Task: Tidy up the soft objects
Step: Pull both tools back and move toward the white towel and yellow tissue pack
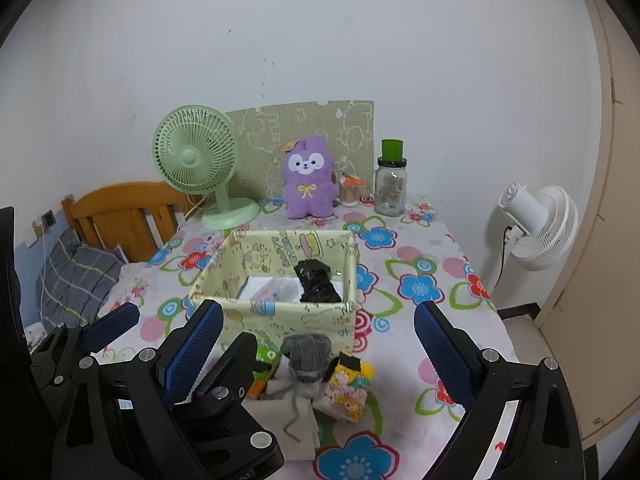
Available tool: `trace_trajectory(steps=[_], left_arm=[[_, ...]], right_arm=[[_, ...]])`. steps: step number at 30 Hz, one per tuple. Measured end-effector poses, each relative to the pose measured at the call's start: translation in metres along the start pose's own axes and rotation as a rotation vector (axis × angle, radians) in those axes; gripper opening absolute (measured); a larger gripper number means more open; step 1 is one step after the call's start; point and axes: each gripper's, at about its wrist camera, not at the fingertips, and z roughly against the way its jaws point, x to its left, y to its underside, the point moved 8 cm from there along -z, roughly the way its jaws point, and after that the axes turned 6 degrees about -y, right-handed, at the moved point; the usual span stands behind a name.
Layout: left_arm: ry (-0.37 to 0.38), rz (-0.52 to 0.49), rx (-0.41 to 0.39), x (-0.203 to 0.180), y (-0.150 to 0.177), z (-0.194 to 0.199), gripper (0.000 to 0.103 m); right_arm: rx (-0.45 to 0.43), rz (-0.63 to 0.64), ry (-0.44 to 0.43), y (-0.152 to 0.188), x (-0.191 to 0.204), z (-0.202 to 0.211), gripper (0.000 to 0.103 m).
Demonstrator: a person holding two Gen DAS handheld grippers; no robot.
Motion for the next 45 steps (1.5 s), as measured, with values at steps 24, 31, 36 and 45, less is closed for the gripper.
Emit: trace_trajectory(steps=[24, 31, 36, 45], left_arm=[[0.003, 0.02, 0.068, -0.009, 0.069, -0.023, 0.103], [0.004, 0.029, 0.118, -0.012, 0.088, -0.04, 0.103], [-0.006, 0.031, 0.147, -0.012, 0.098, -0.052, 0.103], [-0.041, 0.006, 0.182, -0.017, 0.112, -0.067, 0.103]], right_arm=[[0.064, 0.002, -0.004, 0.071, -0.015, -0.019, 0.098], [0.086, -0.022, -0.011, 0.089, -0.022, -0.034, 0.098], [0.112, -0.035, -0.007, 0.099, -0.027, -0.045, 0.098], [0.159, -0.045, 0.017, 0.115, -0.038, -0.062, 0.098]])
